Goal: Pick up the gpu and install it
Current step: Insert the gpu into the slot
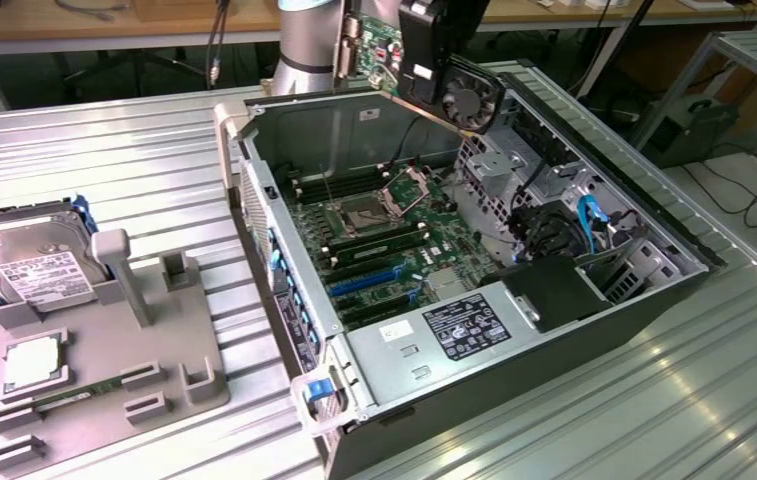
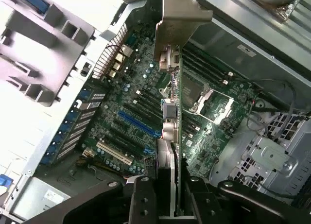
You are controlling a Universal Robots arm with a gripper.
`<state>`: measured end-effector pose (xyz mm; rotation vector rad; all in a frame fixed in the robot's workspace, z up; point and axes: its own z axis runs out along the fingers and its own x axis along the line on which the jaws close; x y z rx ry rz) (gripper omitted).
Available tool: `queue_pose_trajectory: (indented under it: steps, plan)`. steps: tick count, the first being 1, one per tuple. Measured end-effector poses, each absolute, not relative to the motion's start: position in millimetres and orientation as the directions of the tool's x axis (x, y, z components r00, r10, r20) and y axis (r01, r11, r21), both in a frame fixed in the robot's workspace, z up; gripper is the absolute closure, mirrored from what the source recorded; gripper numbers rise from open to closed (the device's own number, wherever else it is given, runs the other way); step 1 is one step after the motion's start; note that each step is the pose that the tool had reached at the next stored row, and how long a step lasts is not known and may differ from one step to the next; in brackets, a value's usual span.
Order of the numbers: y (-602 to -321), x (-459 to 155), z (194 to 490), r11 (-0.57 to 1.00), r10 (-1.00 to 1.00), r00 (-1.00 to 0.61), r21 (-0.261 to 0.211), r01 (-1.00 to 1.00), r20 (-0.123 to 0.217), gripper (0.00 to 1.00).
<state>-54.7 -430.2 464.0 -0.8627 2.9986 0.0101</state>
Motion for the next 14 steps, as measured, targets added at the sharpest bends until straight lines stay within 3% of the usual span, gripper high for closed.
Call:
queue_pose_trajectory:
  steps: [14]
  plan:
    - [-430.3, -54.7, 464.0, 0.739, -0.673, -0.739, 0.000, -0.673, -0.022, 0.72]
